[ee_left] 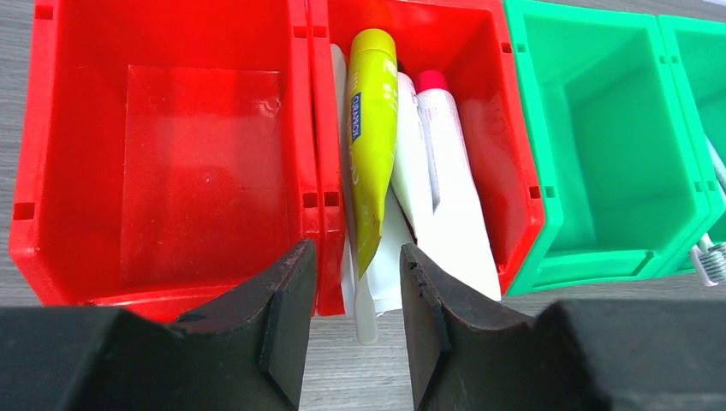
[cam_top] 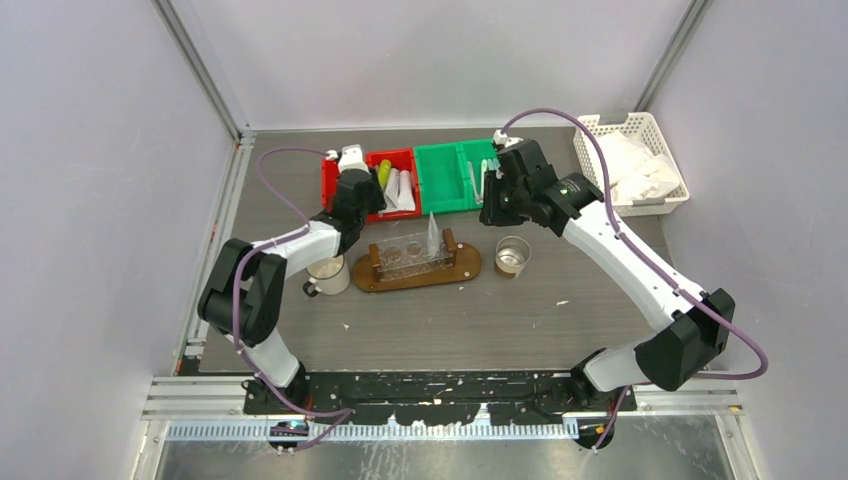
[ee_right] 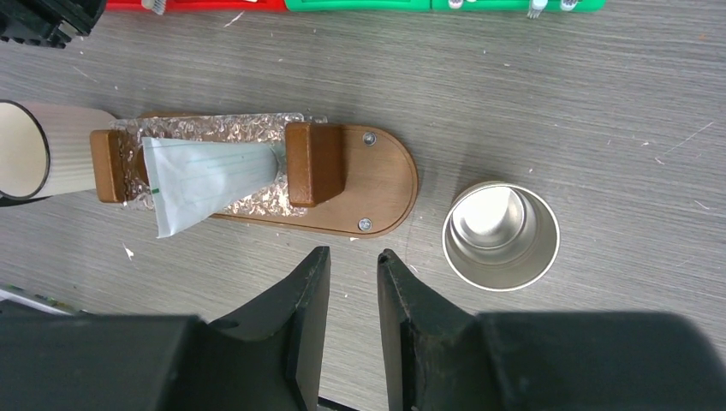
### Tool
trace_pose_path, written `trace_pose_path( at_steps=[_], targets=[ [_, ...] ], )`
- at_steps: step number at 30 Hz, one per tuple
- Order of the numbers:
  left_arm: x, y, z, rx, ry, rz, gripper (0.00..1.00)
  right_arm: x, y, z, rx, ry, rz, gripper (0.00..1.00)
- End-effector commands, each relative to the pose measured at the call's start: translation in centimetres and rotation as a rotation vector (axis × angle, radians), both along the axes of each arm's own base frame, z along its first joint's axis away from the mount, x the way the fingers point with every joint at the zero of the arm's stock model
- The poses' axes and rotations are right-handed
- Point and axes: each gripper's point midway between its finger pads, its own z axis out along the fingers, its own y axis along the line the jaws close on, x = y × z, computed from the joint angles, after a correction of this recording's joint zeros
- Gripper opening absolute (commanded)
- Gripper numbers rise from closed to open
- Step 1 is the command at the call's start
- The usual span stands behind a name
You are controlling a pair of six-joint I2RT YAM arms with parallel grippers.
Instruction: Prepare toiletry sets of a toothbrush and toothpaste on the tray
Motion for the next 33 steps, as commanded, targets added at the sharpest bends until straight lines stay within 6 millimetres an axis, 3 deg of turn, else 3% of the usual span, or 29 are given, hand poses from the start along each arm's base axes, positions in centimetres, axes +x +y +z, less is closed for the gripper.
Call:
trace_pose_path(
  at_steps=[1, 5, 8, 21, 26, 33],
  targets=[
    [1.9, -0.6, 3.2, 0.0, -0.107, 0.007, 0.43, 0.5, -0.1, 1.2, 0.031, -0.05, 0.01, 0.33],
    [2.0, -0.8, 2.9, 0.006, -0.105, 0.004, 0.41, 0.6, -0.2, 0.7, 0.034, -0.041, 0.01, 0.33],
    [2.3, -0.8, 2.7, 0.014, -0.103, 0.005, 0.27, 0.7, -0.3, 0.4, 0.035, -0.036, 0.01, 0.32],
    [2.8, -1.4, 1.4, 0.04, -0.081, -0.001, 0.2, 1.2, -0.7, -0.4, 0.037, -0.02, 0.004, 0.32],
    [2.9, -1.3, 1.5, 0.041, -0.083, 0.008, 0.01, 0.9, -0.2, -0.7, 0.061, -0.003, 0.027, 0.32],
    [2.9, -0.8, 3.1, 0.052, -0.103, 0.037, 0.01, 0.9, -0.1, -0.9, 0.067, 0.004, 0.031, 0.32]
  ],
)
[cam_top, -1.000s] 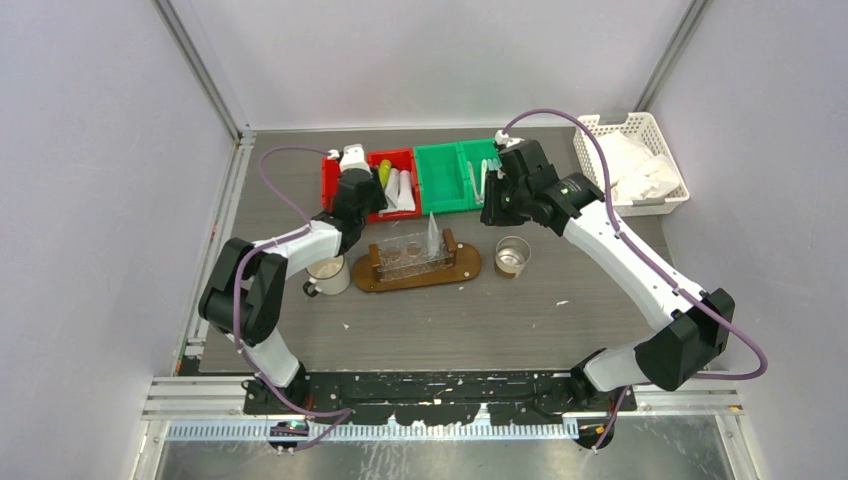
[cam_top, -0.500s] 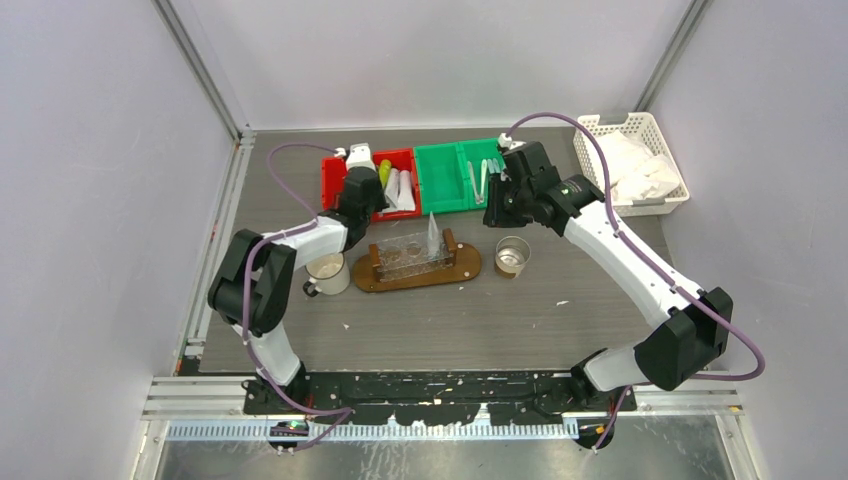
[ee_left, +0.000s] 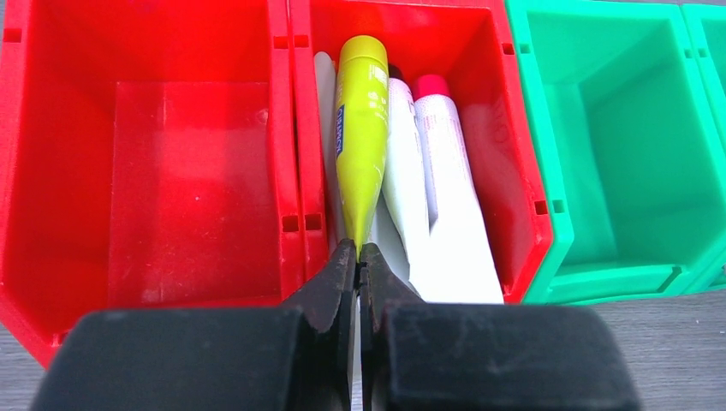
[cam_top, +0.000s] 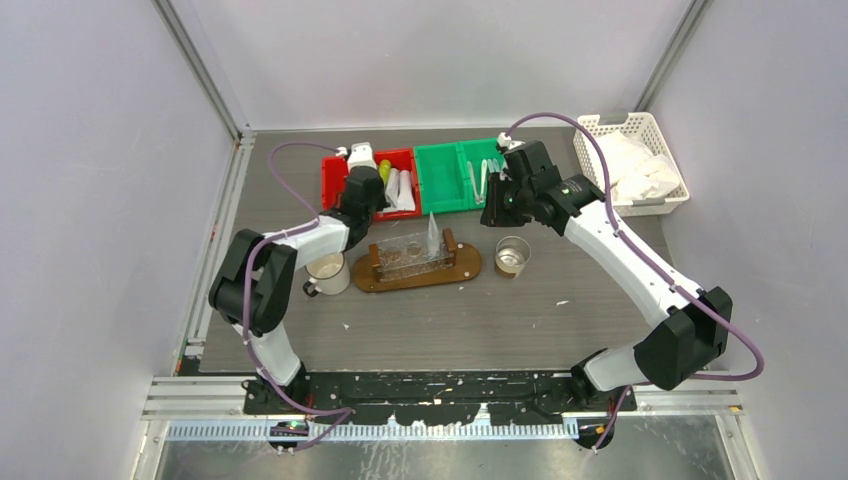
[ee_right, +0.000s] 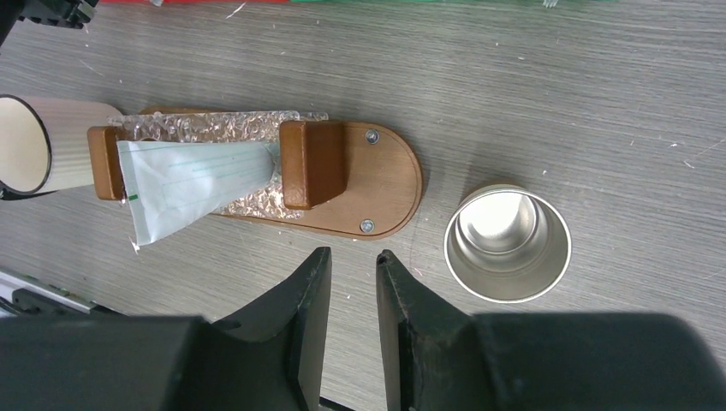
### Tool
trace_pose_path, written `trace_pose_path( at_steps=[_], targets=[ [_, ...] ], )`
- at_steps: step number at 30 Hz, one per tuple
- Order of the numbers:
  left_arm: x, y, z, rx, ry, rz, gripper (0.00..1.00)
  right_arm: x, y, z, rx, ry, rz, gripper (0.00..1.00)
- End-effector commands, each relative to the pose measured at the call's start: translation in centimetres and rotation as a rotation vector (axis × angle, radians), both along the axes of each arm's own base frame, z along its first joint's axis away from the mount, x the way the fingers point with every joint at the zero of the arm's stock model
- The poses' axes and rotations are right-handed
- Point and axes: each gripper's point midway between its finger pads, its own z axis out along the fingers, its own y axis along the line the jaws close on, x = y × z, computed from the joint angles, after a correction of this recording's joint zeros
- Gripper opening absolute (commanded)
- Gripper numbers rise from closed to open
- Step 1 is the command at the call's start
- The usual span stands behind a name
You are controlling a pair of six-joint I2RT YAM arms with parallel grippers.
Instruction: Prepare toiletry sets of a toothbrush and toothpaste on the tray
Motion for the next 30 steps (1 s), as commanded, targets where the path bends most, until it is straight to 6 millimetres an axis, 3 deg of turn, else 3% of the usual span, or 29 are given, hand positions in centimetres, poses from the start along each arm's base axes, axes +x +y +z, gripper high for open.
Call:
trace_pose_path(
  at_steps=[1, 11, 18, 22, 30],
  targets=[
    [1.5, 0.3, 4.8, -0.008, -0.112, 0.044, 0.01, 0.5, 0.3, 0.7, 0.024, -0.035, 0.014, 0.32],
    [0.9, 0.4, 15.5, 0.084, 0.067, 0.022, 0.01, 0.2, 0.5, 1.6, 0.052, -0.043, 0.023, 0.32],
    [-2.9, 0.3, 21.6, 0.085, 0.195, -0.068, 0.01, -1.0, 0.8, 2.2, 0.091, -0.036, 0.048, 0.32],
    [-6.1, 0.3, 22.7, 0.04, 0.261, -0.109, 0.01, -1.9, 0.8, 2.6, 0.111, -0.033, 0.056, 0.32],
    [-12.4, -0.6, 21.2, -0.05, 0.458, -0.198, 0.01, -4.0, 0.6, 3.3, 0.145, -0.011, 0.089, 0.32]
  ],
)
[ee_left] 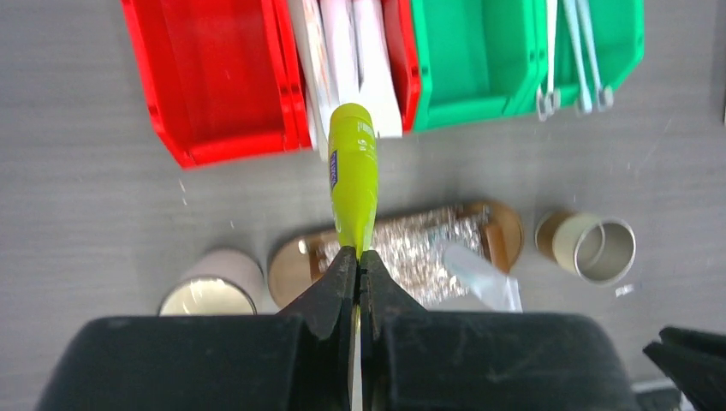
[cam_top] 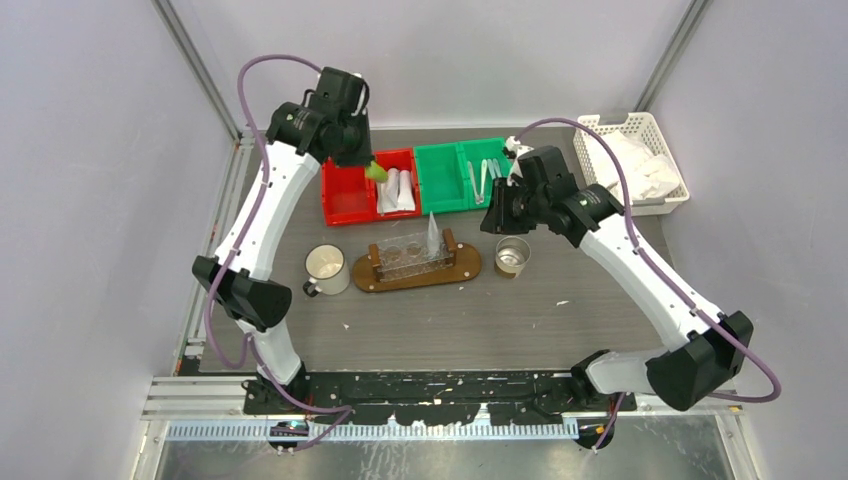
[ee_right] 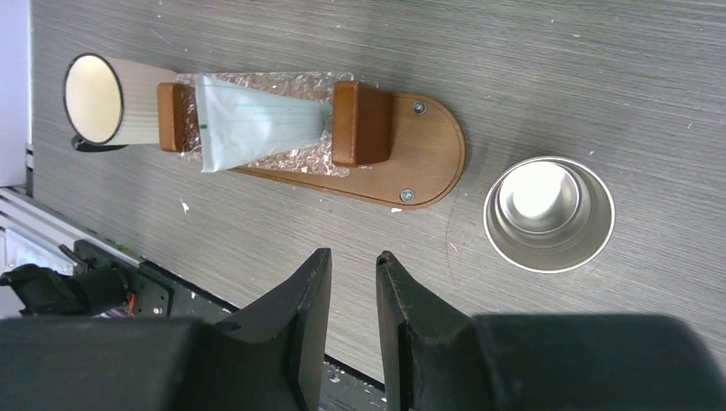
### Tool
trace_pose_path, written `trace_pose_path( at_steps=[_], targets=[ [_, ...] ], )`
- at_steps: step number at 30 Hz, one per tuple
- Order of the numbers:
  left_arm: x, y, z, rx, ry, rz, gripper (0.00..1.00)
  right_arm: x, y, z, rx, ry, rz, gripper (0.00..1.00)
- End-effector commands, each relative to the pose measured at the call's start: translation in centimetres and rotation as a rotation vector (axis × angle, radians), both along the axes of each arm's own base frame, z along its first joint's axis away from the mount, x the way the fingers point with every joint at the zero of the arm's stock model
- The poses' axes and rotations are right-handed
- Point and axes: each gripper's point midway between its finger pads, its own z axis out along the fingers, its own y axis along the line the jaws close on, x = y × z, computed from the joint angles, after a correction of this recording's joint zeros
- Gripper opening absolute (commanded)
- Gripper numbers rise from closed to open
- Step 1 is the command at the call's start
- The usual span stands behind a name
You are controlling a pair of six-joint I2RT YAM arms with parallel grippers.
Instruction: Prepare toiletry sets of a toothbrush and toothpaste on the tray
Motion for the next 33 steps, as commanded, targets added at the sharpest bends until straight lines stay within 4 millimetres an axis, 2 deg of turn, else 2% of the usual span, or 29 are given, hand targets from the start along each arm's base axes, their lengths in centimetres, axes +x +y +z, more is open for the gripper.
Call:
trace_pose_path(
  at_steps=[1, 3, 7, 10, 12, 16, 19, 22, 28, 33],
  targets=[
    [-5.8, -0.5, 1.2, -0.085, 0.12, -0.068, 0.01, -1.6, 0.1, 1.4, 0.059, -0.013, 0.026, 0.32],
    [-7.5, -0.1, 1.4, -0.087, 0.164, -0.07, 0.01, -2.3, 0.0, 1.5, 0.074, -0.009, 0.032, 0.32],
    [-10.3, -0.7, 2.6, -0.16, 0.214, -0.093, 0.01, -3.5, 0.3, 1.1, 0.105, 0.005, 0.057, 0.32],
    [-11.7, -0.4, 2.9, -0.168, 0.247, -0.074, 0.01, -3.9, 0.4, 0.7, 0.122, 0.01, 0.065, 0.32],
    [-12.3, 0.6, 2.5, -0.135, 0.265, -0.037, 0.01, -4.3, 0.4, 0.3, 0.124, 0.018, 0.072, 0.32],
    [-13.5, 0.7, 1.0, -0.118, 0.32, -0.015, 0.01, -4.7, 0.2, -0.3, 0.125, 0.017, 0.078, 0.32],
    [-13.7, 1.0, 0.5, -0.072, 0.328, 0.009, 0.01, -5.0, 0.2, -0.6, 0.131, 0.021, 0.082, 0.32],
    [-13.8, 0.3, -0.4, -0.037, 0.356, 0.009, 0.01, -5.3, 0.3, -0.7, 0.144, 0.017, 0.087, 0.32],
    [-12.5, -0.8, -1.8, 0.031, 0.347, 0.024, 0.01, -5.6, 0.2, -0.6, 0.149, 0.017, 0.093, 0.33],
    [-12.3, -1.1, -3.3, 0.104, 0.379, 0.033, 0.01, -5.8, 0.2, -0.7, 0.15, 0.024, 0.1, 0.33]
  ],
)
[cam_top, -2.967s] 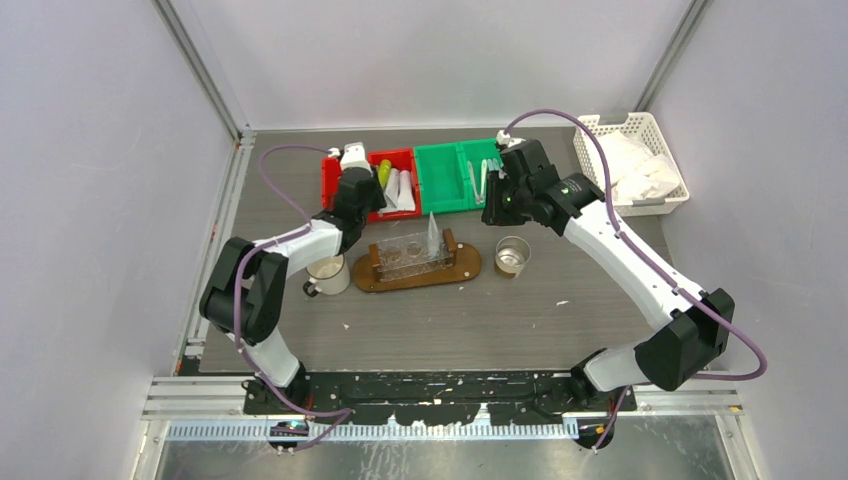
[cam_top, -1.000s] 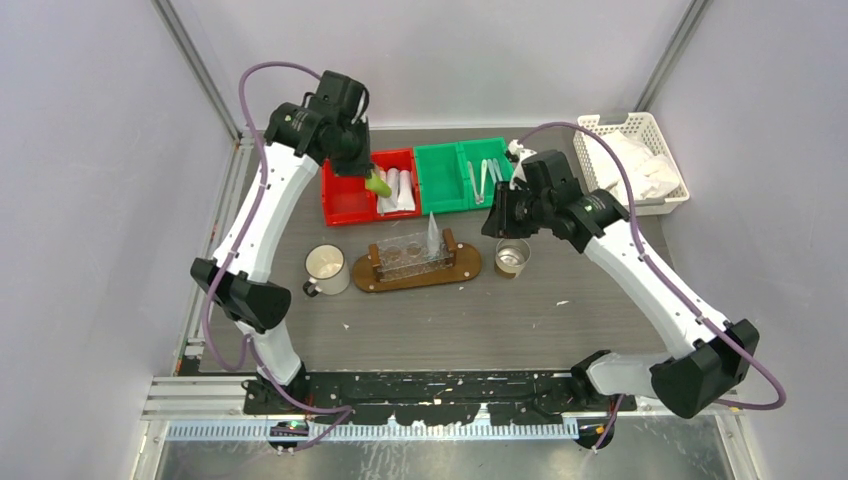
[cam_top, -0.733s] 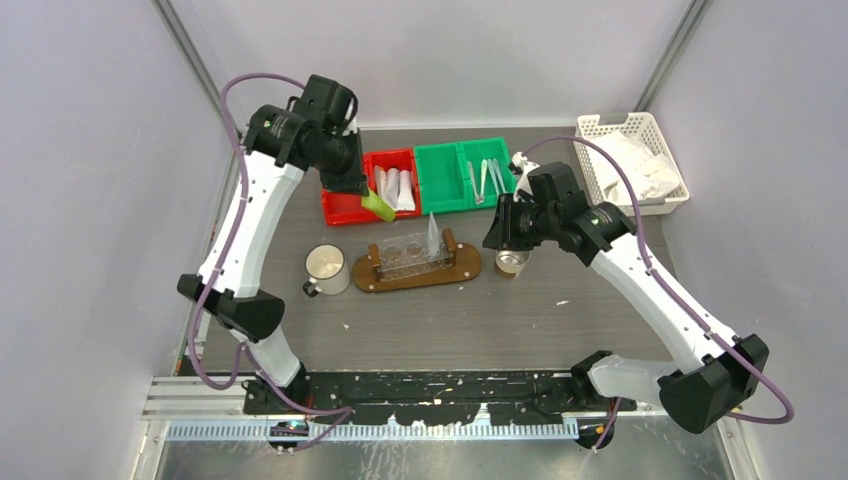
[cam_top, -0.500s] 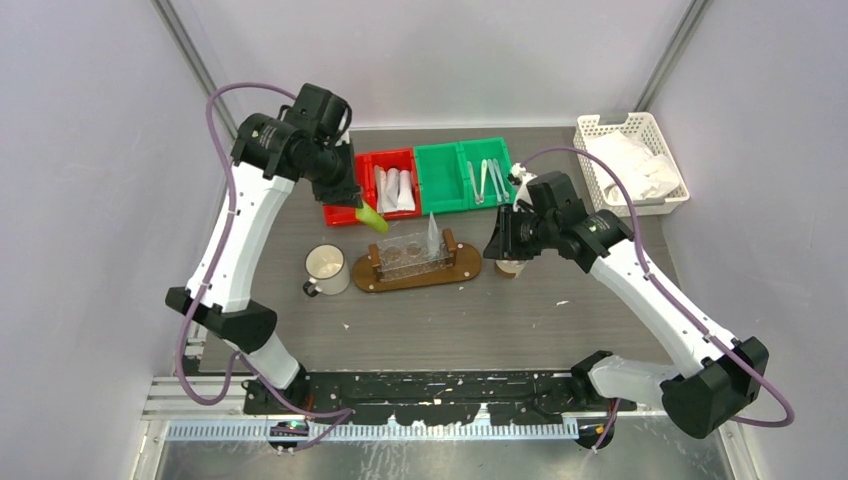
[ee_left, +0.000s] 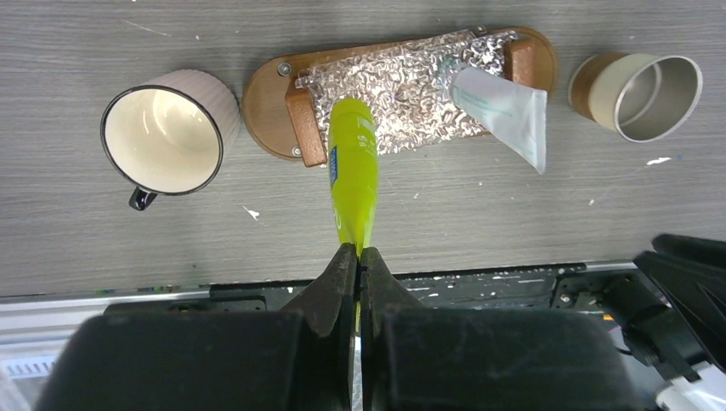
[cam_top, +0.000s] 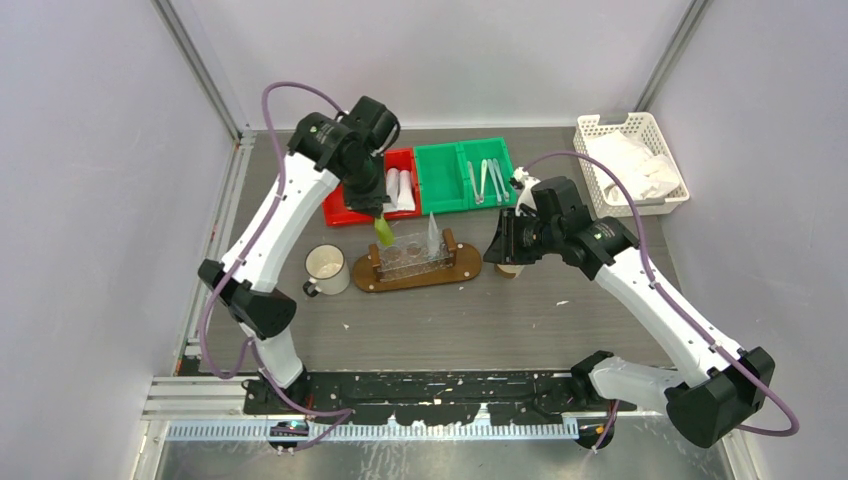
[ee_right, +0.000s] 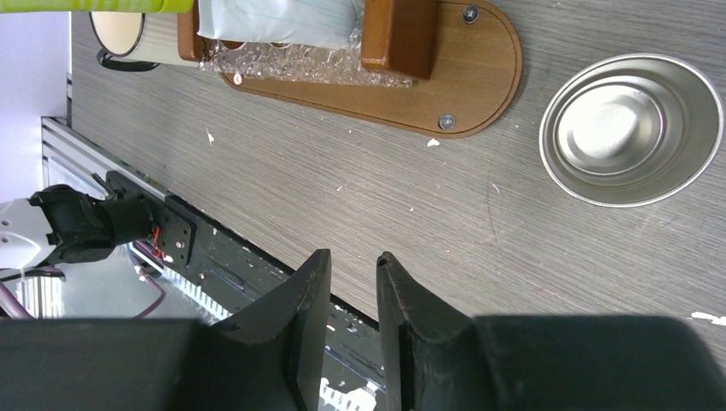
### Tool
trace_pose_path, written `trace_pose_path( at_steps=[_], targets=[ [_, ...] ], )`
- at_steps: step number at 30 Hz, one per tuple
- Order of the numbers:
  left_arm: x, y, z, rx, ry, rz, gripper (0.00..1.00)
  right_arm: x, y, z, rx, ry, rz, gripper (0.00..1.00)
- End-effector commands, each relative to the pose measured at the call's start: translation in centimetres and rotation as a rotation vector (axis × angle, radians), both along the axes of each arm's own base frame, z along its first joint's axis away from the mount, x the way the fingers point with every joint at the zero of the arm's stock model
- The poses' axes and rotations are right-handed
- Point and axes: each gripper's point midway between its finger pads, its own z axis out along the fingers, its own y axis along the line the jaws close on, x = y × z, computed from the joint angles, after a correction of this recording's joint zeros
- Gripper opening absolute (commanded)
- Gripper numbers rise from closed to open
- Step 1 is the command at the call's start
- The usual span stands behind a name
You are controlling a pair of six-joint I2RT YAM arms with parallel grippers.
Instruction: Prepare toiletry sets of a toothbrush and toothpaste on the tray
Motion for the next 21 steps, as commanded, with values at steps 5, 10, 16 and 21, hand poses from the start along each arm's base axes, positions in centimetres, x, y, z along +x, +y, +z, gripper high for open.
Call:
trace_pose_path(
  at_steps=[5, 10, 16, 21],
  targets=[
    [-0.5, 0.5, -1.3, 0.101, 0.045, 0.015, 0.01, 0.1, 0.5, 1.1, 0.049, -0.038, 0.015, 0.33],
    [-0.6, -0.4, -2.3, 0.112, 0.074, -0.007, 0.01, 0.2, 0.6, 0.8, 0.047, -0.031, 0.015, 0.33],
    [-1.2, -0.6, -3.5, 0.133, 0.098, -0.019, 0.01, 0.2, 0.8, 0.5, 0.048, -0.022, 0.02, 0.33],
    [-1.4, -0.5, -4.2, 0.136, 0.099, -0.015, 0.01, 0.2, 0.8, 0.4, 0.047, -0.017, 0.018, 0.33]
  ],
)
